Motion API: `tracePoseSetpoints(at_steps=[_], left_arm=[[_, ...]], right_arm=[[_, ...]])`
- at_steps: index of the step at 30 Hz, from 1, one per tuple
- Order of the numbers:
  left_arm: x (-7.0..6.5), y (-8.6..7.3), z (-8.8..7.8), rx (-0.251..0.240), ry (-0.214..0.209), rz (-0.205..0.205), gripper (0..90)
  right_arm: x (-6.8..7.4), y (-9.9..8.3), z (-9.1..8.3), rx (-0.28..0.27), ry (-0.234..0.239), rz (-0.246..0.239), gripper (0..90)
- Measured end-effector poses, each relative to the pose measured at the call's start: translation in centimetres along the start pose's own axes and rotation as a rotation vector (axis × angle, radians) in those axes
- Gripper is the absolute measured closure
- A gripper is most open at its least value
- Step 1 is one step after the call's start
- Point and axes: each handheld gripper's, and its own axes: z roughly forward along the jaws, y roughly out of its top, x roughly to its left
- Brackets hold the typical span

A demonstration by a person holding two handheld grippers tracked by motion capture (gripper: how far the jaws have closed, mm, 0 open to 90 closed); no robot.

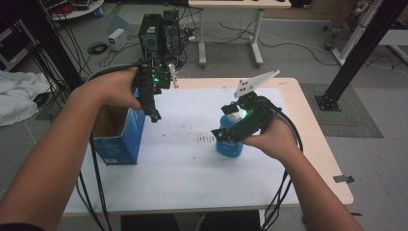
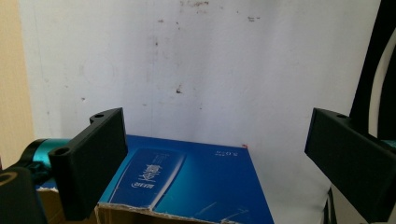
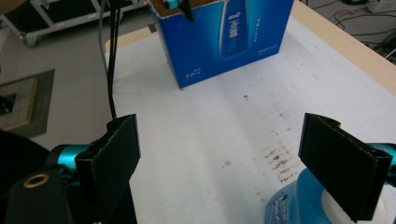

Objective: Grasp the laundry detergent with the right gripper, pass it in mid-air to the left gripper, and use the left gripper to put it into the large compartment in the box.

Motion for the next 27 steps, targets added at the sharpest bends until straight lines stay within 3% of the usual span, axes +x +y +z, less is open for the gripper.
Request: tracePoseSetpoints(at_steps=[4, 12, 17, 19, 27], left_arm=[[0.1, -0.2, 0.0, 0.001, -0.001, -0.003, 5.8], [0.1, -0.2, 0.2, 0.011, -0.004, -0.003, 5.8], [0.0, -0.2, 0.3, 0.011, -0.003, 0.000, 5.8], [0.0, -0.3, 0.5, 0.019, -0.003, 0.003, 5.8], [0.2, -0.4, 0.8, 0.029, -0.013, -0.003, 5.8]], right_arm=[[-0.9, 0.4, -0.1, -0.040, -0.043, 0.039, 11.9], [-2.7, 2.2, -0.3, -0.107, -0.097, 0.031, 11.9], [-3.0, 2.3, -0.3, -0.111, -0.105, 0.036, 11.9], [-5.7, 2.1, -0.3, -0.130, -0.167, 0.078, 11.9], [-8.2, 0.1, -2.4, -0.183, -0.238, 0.145, 11.9]])
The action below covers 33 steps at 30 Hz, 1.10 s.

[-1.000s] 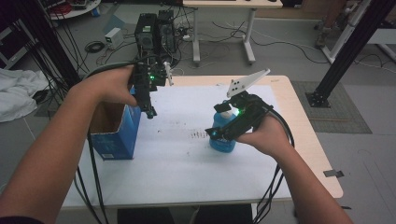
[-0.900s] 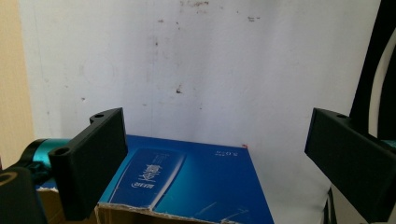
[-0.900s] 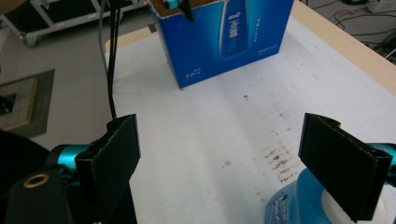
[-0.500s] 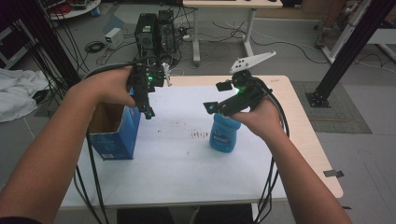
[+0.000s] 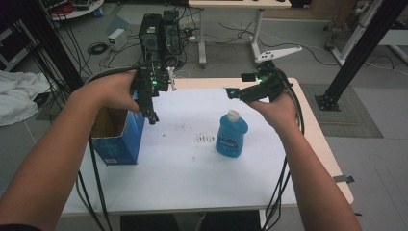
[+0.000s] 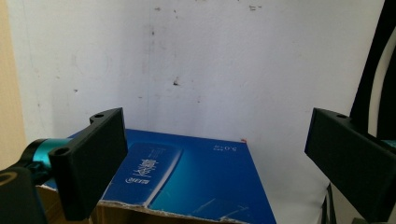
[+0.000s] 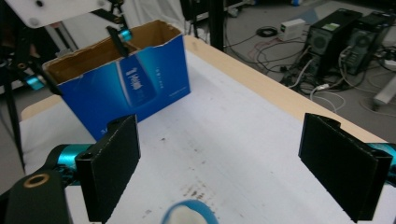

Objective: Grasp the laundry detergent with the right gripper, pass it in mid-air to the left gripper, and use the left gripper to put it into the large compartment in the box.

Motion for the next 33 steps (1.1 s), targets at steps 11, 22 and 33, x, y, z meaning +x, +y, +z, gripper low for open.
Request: tracePoseSetpoints(at_steps=[11, 22, 33], left_arm=[[0.0, 0.4, 0.3, -0.003, -0.005, 0.009, 5.8], [-0.2, 0.2, 0.2, -0.011, 0.001, 0.013, 5.8], [-0.5, 0.2, 0.3, -0.007, -0.001, 0.020, 5.8]], right_arm=[[-2.8, -3.7, -4.2, -0.024, -0.088, 0.064, 11.9], [-2.3, -9.2, -6.5, -0.024, -0.042, 0.031, 11.9], [-1.5, -14.2, -5.0, -0.010, -0.010, 0.048, 11.9]])
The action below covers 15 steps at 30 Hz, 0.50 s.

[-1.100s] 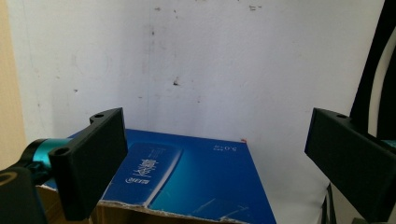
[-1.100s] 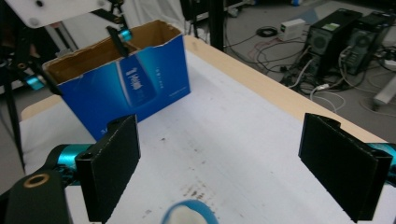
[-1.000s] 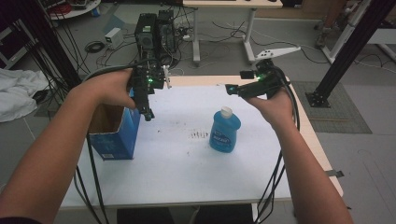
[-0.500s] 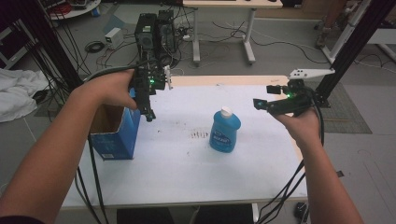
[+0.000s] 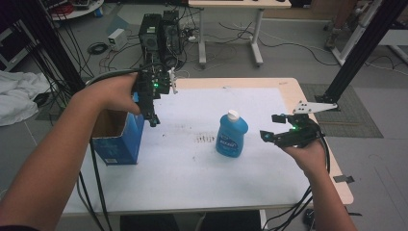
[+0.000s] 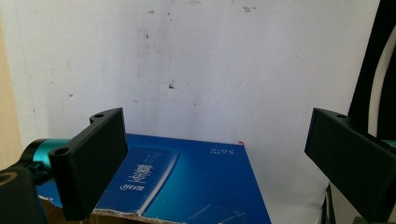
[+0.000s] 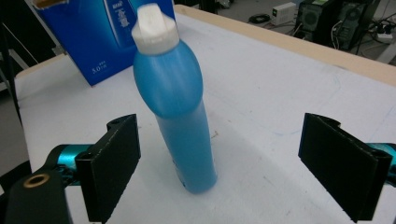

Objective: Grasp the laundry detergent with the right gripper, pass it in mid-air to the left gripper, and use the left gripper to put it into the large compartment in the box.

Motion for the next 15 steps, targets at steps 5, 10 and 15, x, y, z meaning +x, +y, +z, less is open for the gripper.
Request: tracePoseSetpoints(at_steps=[5, 10, 15], left_arm=[[-0.1, 0.1, 0.0, -0.001, 0.003, -0.002, 5.8], [-0.1, 0.1, 0.1, 0.002, 0.001, 0.001, 5.8], [-0.1, 0.0, 0.1, 0.001, 0.004, -0.003, 5.8]], right_arm=[[0.4, -1.1, 1.5, 0.018, 0.020, -0.009, 11.9], [0.6, -1.7, 3.2, 0.046, 0.033, -0.018, 11.9], [0.8, -1.6, 3.8, 0.060, 0.036, -0.027, 11.9]])
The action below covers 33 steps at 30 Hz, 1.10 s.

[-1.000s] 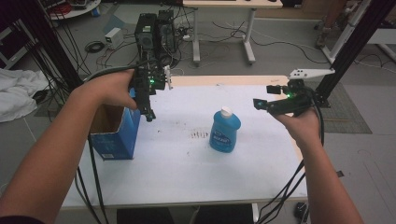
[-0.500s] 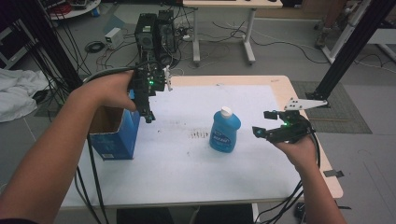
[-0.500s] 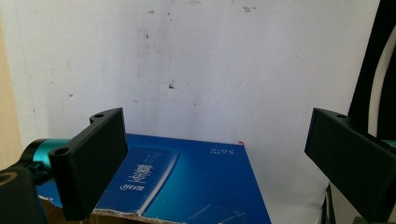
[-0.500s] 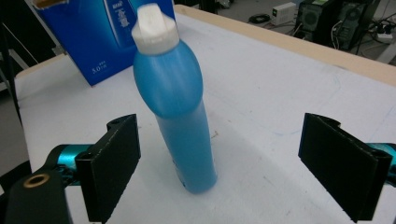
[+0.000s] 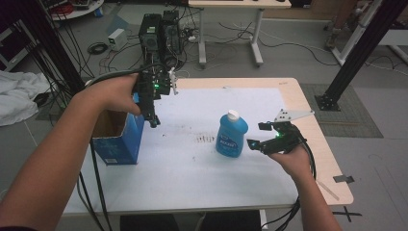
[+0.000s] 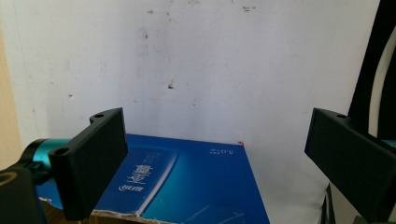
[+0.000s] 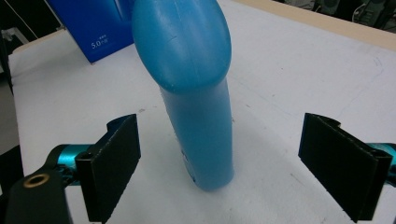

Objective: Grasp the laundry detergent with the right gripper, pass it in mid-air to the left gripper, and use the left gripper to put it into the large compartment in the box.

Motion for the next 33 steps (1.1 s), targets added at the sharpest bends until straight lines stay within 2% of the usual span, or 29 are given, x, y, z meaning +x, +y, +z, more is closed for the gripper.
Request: tracePoseSetpoints(at_steps=[8, 23, 28, 33], left_arm=[[0.1, 0.1, 0.3, -0.001, -0.005, 0.003, 5.8], [0.0, 0.1, 0.3, -0.006, -0.003, 0.009, 5.8], [0.0, -0.1, 0.4, -0.005, -0.006, 0.004, 5.8], [-0.1, -0.3, 0.5, -0.012, -0.004, 0.003, 5.8]], right_arm=[[-0.1, 0.1, -0.5, -0.033, -0.022, -0.001, 11.9], [0.2, 0.2, 0.3, -0.007, -0.012, -0.015, 11.9], [0.3, 0.1, 1.1, 0.010, -0.004, -0.020, 11.9], [0.6, -0.2, 2.8, 0.022, 0.010, -0.021, 11.9]])
